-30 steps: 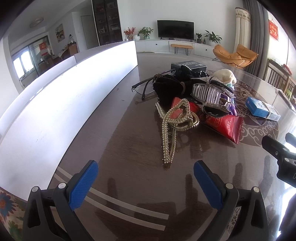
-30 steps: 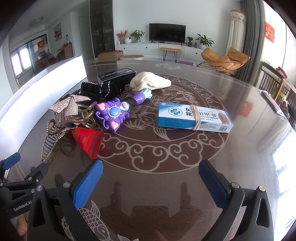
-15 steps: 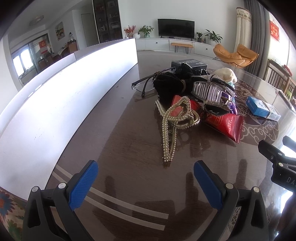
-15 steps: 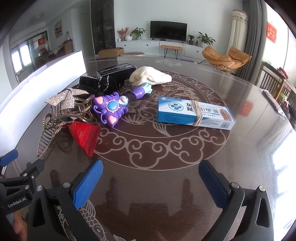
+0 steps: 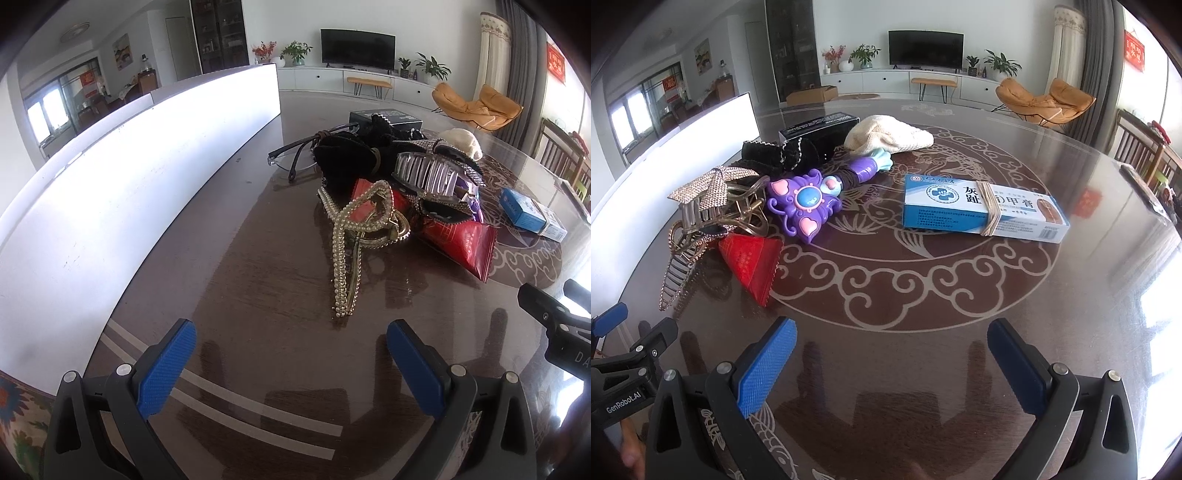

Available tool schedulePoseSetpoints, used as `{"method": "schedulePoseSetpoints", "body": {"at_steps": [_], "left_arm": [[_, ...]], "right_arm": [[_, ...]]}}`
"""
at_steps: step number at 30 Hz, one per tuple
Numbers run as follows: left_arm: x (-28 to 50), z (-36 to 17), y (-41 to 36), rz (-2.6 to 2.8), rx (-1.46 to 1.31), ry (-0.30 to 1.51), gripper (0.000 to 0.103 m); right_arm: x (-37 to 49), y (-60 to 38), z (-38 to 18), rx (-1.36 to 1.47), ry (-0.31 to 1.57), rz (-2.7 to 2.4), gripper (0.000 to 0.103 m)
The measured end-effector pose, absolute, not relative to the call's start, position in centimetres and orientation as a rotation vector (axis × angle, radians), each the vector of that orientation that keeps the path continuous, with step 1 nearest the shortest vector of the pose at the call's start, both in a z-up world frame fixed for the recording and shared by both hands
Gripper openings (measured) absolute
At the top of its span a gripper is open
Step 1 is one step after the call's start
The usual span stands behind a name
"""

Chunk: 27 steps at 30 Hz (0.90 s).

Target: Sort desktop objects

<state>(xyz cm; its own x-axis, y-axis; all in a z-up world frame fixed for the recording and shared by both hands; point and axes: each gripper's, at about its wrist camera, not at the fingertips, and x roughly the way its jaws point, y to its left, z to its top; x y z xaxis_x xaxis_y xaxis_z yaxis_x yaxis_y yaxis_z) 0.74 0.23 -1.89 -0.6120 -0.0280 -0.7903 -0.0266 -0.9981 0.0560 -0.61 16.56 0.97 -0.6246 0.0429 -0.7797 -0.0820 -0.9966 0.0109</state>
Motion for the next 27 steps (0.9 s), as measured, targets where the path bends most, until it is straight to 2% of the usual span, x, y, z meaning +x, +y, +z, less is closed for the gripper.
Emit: {"method": "schedulePoseSetpoints", "body": {"at_steps": [11, 15, 27], "left_arm": [[0.2, -2.3, 0.3, -2.825, 1.428, -0.076, 0.103], [0.1, -2.3, -0.1, -2.825, 1.451, -0.027, 0.103], [0.6, -2.5, -0.1, -2.845, 1.434, -0.038, 0.103]], "right_arm": [[-1.6, 16.1, 0.1, -1.379, 0.014, 2.721, 0.103], [-1.8, 16.2, 0.0, -1.385, 0.030, 2.724, 0.103], [-1.9, 16.3, -0.1, -1.391, 0.044, 2.725, 0.103]]}}
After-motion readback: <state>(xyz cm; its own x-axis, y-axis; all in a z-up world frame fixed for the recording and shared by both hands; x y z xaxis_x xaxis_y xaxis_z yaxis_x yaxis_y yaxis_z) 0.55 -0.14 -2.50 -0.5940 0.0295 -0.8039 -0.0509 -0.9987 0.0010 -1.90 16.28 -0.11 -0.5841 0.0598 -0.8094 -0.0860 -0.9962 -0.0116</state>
